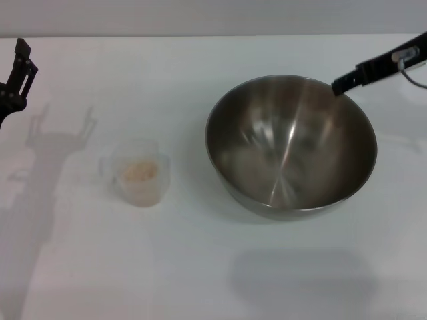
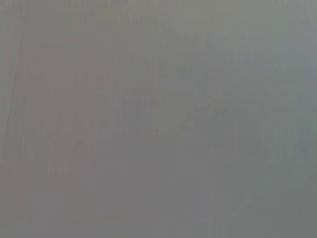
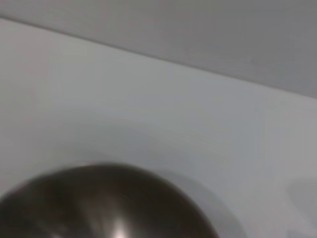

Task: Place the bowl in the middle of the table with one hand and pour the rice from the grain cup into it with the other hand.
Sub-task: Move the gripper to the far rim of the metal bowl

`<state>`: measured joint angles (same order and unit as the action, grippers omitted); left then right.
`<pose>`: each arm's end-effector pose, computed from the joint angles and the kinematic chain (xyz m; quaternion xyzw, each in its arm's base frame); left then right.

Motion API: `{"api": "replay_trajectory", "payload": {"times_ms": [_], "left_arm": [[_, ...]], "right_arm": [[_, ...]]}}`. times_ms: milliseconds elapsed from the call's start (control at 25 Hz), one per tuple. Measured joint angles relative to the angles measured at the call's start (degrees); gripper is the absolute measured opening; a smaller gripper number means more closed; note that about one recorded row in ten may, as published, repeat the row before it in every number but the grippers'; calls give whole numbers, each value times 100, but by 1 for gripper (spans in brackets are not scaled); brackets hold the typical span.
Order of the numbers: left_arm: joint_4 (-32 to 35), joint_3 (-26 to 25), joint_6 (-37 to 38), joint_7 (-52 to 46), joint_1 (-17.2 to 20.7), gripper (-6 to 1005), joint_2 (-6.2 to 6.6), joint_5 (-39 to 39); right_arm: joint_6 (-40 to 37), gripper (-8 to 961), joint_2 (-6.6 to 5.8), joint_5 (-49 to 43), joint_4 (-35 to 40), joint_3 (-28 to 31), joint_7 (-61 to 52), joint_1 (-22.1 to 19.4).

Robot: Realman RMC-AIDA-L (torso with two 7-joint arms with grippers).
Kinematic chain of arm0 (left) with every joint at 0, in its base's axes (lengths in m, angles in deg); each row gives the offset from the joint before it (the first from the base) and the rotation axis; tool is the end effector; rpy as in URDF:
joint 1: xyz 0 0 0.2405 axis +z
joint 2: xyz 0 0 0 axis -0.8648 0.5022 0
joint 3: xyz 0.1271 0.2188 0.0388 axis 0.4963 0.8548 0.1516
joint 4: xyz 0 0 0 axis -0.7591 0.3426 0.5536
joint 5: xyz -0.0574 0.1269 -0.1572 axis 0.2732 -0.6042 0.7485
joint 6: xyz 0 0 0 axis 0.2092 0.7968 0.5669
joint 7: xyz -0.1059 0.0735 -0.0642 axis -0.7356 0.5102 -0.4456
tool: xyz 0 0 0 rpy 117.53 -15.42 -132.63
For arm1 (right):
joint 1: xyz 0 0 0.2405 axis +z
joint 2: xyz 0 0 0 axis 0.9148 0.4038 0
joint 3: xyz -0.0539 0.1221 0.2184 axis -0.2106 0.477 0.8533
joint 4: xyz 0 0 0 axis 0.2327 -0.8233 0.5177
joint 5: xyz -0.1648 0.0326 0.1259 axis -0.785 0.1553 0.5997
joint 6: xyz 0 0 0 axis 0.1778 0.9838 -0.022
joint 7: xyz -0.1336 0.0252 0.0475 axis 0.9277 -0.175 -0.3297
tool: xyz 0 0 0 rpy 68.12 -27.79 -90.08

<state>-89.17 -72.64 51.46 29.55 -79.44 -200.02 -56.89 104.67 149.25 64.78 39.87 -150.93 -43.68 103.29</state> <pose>-0.3052 0.2956 -0.0002 -0.6466 -0.1558 -0.3907 0.6364 0.1765 0.3897 0.0593 -0.8349 0.4535 -0.0866 0.2995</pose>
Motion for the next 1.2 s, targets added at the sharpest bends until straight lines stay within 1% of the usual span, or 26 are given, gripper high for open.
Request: {"api": "replay_trajectory", "payload": {"times_ms": [160,200,360,400,440,600,800,1200], "left_arm": [[0,-2,7,-22,-2,840,-6,0],[-8,-2,9,-23,-2,840,-10,0],[-29,0,9,-24,14,840,-15,0],[-35,5,9,-24,21,840,-16,-2],[-39,10,11,-24,29,840,-17,-4],[-44,15,17,-27,39,840,-17,-7],[-44,20,18,-31,45,840,-18,-5],[-52,21,44,-33,78,841,-17,1]], "right_arm": [[-24,743,-17,-40,-243,1,88,41],[-88,743,-22,-75,-415,3,159,59],[-221,743,-23,-82,-686,5,247,100],[-337,743,-23,-82,-890,-2,290,140],[-337,743,-23,-82,-890,-2,290,140],[-573,742,24,-79,-1310,-4,477,231],[-733,742,53,-79,-1597,-33,534,340],[-816,515,57,-85,-1714,-51,623,404]]}}
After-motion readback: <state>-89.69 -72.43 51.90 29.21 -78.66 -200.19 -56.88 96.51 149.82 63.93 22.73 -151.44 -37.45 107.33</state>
